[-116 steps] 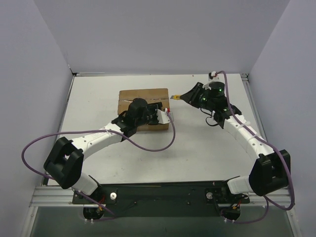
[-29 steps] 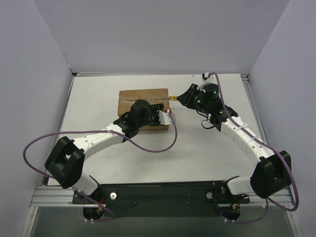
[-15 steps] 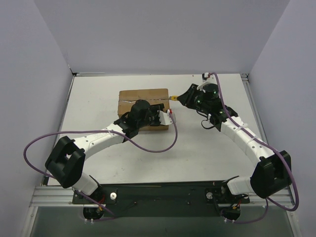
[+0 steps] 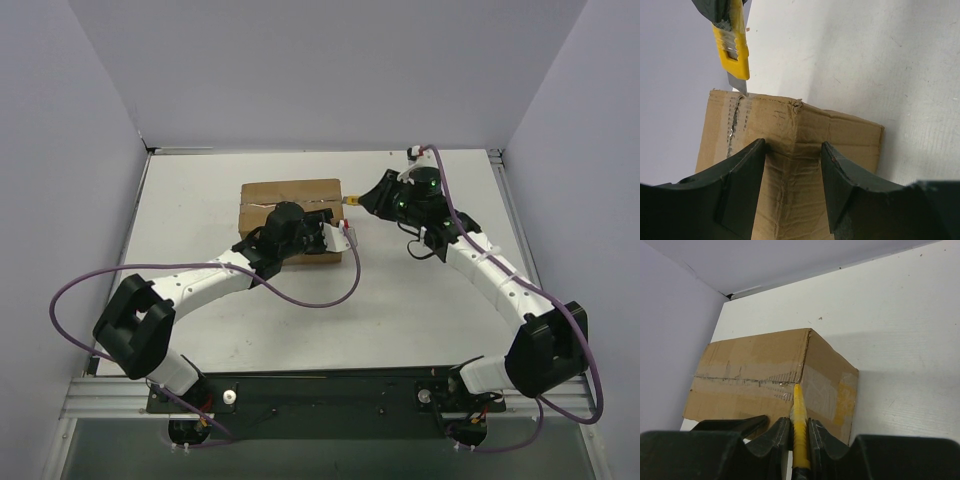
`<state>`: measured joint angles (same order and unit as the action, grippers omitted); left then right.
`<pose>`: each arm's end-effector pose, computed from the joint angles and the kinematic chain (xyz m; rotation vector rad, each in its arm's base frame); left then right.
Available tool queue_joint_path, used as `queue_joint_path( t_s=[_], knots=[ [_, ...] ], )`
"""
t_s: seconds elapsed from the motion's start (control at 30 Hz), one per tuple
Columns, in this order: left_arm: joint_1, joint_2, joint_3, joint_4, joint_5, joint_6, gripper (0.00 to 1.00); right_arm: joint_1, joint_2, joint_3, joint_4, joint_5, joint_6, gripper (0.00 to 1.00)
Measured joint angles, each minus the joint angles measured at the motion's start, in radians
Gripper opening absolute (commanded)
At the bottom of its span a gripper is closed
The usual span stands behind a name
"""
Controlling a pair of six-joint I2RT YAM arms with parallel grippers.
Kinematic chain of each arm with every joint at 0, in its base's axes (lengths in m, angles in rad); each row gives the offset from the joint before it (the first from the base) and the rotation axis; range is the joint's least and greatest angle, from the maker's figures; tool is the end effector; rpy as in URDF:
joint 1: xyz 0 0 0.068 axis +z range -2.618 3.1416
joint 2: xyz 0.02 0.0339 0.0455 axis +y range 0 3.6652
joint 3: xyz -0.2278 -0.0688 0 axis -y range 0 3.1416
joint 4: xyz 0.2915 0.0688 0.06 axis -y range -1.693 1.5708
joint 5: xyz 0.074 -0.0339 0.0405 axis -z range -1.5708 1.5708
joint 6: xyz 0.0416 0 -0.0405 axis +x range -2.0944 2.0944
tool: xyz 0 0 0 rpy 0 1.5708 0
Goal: Unpack the express box
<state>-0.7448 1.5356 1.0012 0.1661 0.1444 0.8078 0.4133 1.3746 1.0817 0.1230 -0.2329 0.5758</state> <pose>0.2907 -0.2761 0.2029 1.4235 1.3127 -0.0980 0.3486 0.1634 0.2909 -0.0312 1.8282 0.9154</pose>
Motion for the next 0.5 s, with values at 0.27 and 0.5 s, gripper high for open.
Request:
queue_joint_path(
  t_s=[0.27, 0.5],
  knots=[
    [-0.002, 0.024, 0.01, 0.028, -0.023, -0.058, 0.54, 0.0, 0.01, 0.054, -0.088, -0.023, -0.018, 0.0],
    [-0.012, 0.069, 0.045, 0.062, -0.081, -0.134, 0.52, 0.0, 0.01, 0.09, -0.164, -0.029, -0.039, 0.0]
  ],
)
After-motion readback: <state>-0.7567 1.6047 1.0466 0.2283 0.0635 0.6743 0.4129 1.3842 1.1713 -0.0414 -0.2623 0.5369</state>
